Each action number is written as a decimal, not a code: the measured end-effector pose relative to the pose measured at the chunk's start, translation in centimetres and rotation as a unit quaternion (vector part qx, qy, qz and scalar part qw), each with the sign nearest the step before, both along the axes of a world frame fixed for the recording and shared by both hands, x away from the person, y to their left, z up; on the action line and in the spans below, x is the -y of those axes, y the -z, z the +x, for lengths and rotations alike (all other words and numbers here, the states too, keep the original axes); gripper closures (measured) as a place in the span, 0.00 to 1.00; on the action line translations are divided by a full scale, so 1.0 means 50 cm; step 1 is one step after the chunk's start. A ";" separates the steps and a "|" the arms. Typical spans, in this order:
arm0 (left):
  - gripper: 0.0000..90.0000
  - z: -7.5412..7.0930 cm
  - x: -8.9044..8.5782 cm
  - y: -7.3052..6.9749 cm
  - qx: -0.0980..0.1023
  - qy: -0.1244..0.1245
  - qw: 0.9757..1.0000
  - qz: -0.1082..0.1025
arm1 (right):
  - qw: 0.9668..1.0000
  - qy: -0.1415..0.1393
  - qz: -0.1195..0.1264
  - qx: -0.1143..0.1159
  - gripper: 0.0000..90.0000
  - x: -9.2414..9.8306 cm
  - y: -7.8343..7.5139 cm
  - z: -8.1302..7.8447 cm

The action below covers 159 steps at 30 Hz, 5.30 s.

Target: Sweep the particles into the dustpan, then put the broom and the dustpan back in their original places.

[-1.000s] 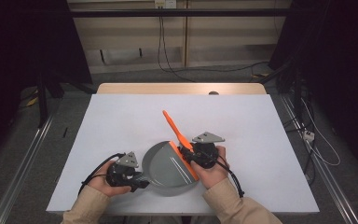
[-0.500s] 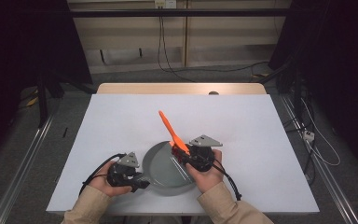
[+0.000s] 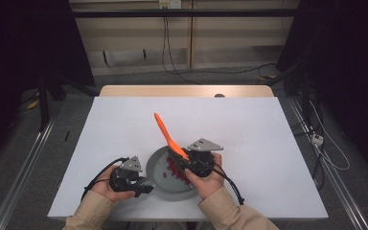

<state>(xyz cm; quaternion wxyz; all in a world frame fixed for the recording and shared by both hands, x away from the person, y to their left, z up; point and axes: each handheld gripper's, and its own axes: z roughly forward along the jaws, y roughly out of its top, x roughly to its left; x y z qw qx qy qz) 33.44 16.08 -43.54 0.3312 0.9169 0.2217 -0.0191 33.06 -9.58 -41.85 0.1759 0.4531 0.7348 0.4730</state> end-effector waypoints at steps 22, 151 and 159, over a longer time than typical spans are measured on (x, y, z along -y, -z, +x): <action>0.70 0.002 -0.002 0.002 -0.005 -0.002 1.000 -0.001 | 0.998 0.023 -0.056 0.027 0.78 0.059 0.027 0.059; 0.47 0.081 -0.100 0.016 0.054 -0.364 0.930 -0.019 | 0.984 0.168 -0.059 0.029 0.74 0.297 0.035 0.047; 0.27 0.066 -0.104 0.004 0.061 -0.362 0.929 -0.046 | 0.989 0.142 0.002 0.050 0.60 0.270 0.026 0.042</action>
